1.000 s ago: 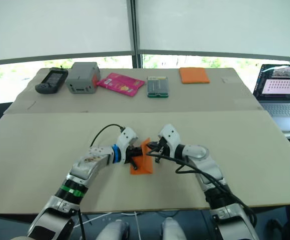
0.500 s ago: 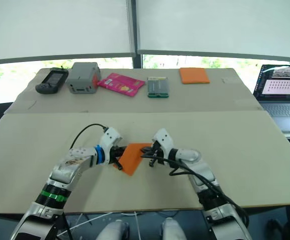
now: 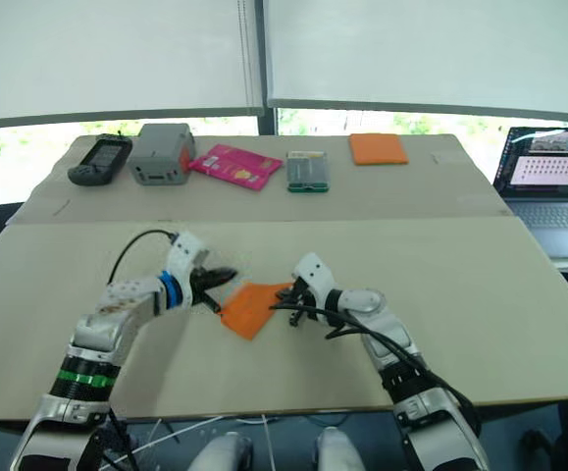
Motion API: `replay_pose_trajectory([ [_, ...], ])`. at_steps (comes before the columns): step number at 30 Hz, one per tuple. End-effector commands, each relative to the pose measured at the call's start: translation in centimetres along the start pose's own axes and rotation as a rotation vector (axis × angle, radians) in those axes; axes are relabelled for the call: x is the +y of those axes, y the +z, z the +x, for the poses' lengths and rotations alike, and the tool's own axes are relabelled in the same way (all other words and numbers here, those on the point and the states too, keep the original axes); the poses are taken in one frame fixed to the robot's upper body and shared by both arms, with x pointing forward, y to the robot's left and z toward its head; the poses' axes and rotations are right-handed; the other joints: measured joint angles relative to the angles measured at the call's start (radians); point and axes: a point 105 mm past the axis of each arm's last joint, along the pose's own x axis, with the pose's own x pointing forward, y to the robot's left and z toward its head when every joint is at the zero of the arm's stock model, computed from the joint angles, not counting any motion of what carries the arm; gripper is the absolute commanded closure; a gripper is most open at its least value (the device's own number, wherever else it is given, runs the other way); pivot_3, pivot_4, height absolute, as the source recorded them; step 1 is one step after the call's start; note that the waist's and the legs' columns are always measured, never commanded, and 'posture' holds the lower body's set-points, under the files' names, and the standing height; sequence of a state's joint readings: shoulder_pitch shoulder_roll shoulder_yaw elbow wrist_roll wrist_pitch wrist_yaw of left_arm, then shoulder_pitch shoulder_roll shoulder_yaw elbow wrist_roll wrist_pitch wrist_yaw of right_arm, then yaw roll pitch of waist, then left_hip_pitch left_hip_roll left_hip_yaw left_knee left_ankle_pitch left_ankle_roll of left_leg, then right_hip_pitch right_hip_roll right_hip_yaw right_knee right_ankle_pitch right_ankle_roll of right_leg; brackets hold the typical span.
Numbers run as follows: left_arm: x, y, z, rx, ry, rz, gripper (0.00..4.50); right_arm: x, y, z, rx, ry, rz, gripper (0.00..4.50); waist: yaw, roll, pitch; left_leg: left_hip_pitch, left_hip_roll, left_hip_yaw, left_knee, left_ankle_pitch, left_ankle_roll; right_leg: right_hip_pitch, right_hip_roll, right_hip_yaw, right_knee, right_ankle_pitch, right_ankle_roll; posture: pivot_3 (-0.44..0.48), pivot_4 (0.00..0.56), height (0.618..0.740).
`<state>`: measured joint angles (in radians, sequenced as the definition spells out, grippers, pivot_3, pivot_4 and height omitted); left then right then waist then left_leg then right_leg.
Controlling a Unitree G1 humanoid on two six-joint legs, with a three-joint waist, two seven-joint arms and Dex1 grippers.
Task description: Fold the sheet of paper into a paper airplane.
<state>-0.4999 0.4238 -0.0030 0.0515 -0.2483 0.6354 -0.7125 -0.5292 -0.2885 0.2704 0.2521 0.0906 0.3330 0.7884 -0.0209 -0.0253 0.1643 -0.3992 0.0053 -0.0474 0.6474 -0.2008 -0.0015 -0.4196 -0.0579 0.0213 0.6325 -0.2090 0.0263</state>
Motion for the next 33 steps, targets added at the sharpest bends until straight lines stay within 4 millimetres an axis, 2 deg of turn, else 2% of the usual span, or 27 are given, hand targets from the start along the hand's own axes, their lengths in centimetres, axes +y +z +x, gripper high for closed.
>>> replay_pose_trajectory([
  [1, -0.6, 2.4, 0.1, -0.095, -0.048, 0.003, 4.50, 0.5, -1.8, 0.1, 0.080, 0.013, -0.019, 4.45, 0.000, 0.000, 0.000, 0.000, 0.000, 0.000, 0.000, 0.000, 0.000, 0.000, 0.000, 0.000, 0.000, 0.000, 0.000, 0.000, 0.150, 0.740],
  [3, -1.0, 3.2, 0.2, -0.122, -0.073, 0.003, 4.50, 0.7, -1.9, 0.2, 0.092, 0.018, -0.036, 4.45, 0.000, 0.000, 0.000, 0.000, 0.000, 0.000, 0.000, 0.000, 0.000, 0.000, 0.000, 0.000, 0.000, 0.000, 0.000, 0.000, 0.150, 0.740],
  [5, -2.4, 3.9, 0.4, -0.143, -0.153, -0.003, 4.50, 0.9, -2.1, 0.2, 0.104, 0.022, -0.053, 4.45, 0.000, 0.000, 0.000, 0.000, 0.000, 0.000, 0.000, 0.000, 0.000, 0.000, 0.000, 0.000, 0.000, 0.000, 0.000, 0.000, 0.150, 0.740],
  [8, -4.4, 3.6, 0.5, -0.123, -0.247, 0.022, 4.50, 1.0, -2.2, 0.1, 0.109, 0.021, -0.056, 4.45, 0.000, 0.000, 0.000, 0.000, 0.000, 0.000, 0.000, 0.000, 0.000, 0.000, 0.000, 0.000, 0.000, 0.000, 0.000, 0.000, 0.150, 0.740],
  [10, -5.1, 2.1, 0.8, -0.051, -0.265, 0.053, 4.50, 1.0, -2.3, -0.1, 0.113, 0.015, -0.053, 4.45, 0.000, 0.000, 0.000, 0.000, 0.000, 0.000, 0.000, 0.000, 0.000, 0.000, 0.000, 0.000, 0.000, 0.000, 0.000, 0.000, 0.150, 0.740],
  [13, -4.8, -0.3, 1.1, 0.054, -0.238, 0.075, 4.50, 0.7, -2.4, -0.5, 0.115, -0.001, -0.052, 4.45, -0.001, 0.000, 0.000, 0.001, 0.000, 0.001, 0.000, 0.000, 0.000, 0.000, 0.000, 0.001, 0.000, 0.000, 0.000, 0.000, 0.150, 0.740],
  [19, -5.0, -3.4, 0.9, 0.164, -0.249, 0.104, 4.50, 0.4, -1.5, -0.9, 0.075, -0.024, -0.033, 4.45, 0.001, 0.000, 0.000, 0.000, 0.000, 0.001, -0.001, 0.000, 0.000, 0.000, 0.000, 0.001, 0.000, -0.002, 0.002, 0.000, 0.150, 0.740],
  [20, -5.4, -3.6, 0.9, 0.157, -0.268, 0.067, 4.50, 0.6, -1.2, -0.9, 0.056, -0.010, -0.031, 4.45, 0.003, 0.000, 0.000, 0.000, 0.000, 0.001, -0.001, 0.000, 0.000, 0.000, 0.000, 0.001, 0.000, -0.001, 0.002, 0.000, 0.150, 0.740],
  [23, -5.6, -5.8, 0.3, 0.212, -0.277, 0.022, 4.50, 3.0, -0.5, -1.0, -0.003, 0.101, -0.006, 4.45, 0.006, 0.001, -0.001, 0.000, 0.000, 0.001, -0.001, 0.000, 0.000, 0.000, 0.000, 0.001, -0.001, -0.001, 0.002, 0.000, 0.150, 0.740],
  [27, -5.4, -6.3, 0.1, 0.222, -0.265, 0.022, 4.50, 4.6, -1.3, -1.1, 0.018, 0.156, 0.014, 4.45, 0.003, 0.001, -0.001, 0.001, 0.000, 0.001, -0.001, 0.000, 0.000, 0.000, 0.000, 0.001, -0.001, -0.003, 0.004, 0.000, 0.150, 0.740],
  [30, -5.4, -6.2, 0.1, 0.216, -0.267, 0.032, 4.50, 3.4, -2.1, -1.0, 0.059, 0.092, -0.008, 4.45, 0.003, 0.001, -0.001, 0.002, 0.000, 0.002, -0.001, 0.000, 0.000, 0.001, 0.000, 0.002, 0.000, -0.003, 0.005, 0.000, 0.150, 0.740],
  [33, -5.5, -6.0, 0.1, 0.209, -0.269, 0.035, 4.50, 1.1, -1.8, -1.2, 0.059, -0.001, -0.009, 4.45, 0.003, 0.001, -0.001, 0.004, 0.001, 0.002, -0.001, 0.000, 0.000, 0.002, 0.000, 0.002, 0.000, -0.003, 0.005, 0.000, 0.150, 0.740],
])
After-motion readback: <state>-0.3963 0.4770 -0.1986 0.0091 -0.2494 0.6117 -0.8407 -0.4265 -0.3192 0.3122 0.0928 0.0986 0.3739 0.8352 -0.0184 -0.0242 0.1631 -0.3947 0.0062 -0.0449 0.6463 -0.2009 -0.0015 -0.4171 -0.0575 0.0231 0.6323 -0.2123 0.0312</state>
